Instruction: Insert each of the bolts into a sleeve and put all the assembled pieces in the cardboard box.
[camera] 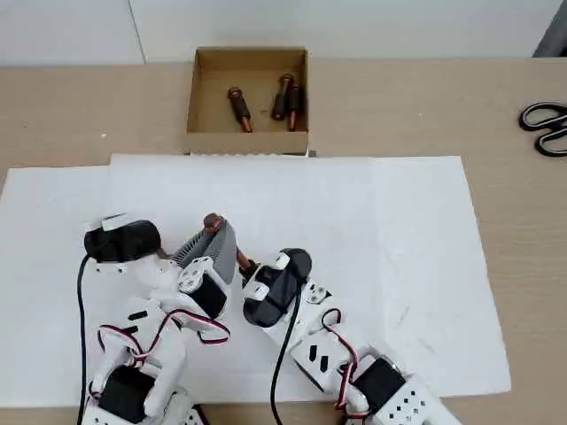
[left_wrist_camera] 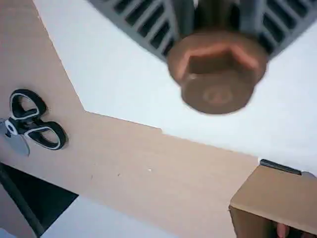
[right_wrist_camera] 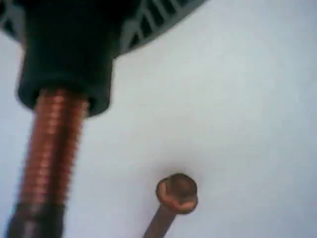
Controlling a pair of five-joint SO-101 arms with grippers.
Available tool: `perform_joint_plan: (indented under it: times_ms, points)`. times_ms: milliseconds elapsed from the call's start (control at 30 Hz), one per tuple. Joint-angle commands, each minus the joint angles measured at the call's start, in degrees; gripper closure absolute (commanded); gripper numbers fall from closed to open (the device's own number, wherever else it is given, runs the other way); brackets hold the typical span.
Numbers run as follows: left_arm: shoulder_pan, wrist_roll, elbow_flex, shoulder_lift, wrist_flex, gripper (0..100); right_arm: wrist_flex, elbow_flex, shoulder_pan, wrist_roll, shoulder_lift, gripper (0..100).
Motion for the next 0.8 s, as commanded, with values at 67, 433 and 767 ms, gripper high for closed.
perform_joint_plan:
  times_ms: [67, 433, 767]
  points:
    - [3.1, -0.1, -0.3, -0.4, 1.2, 99, -1.6, -2.9, -0.5, 1.3, -0.6, 99.6]
    - [9.0, -3.6, -0.5, -0.4, 13.9, 99, -1.8, -5.9, 0.9, 4.3, -0.6, 99.6]
    - [12.3, -5.5, 2.1, -0.4, 17.3, 99, -4.4, -5.6, 1.1, 4.3, -0.6, 99.6]
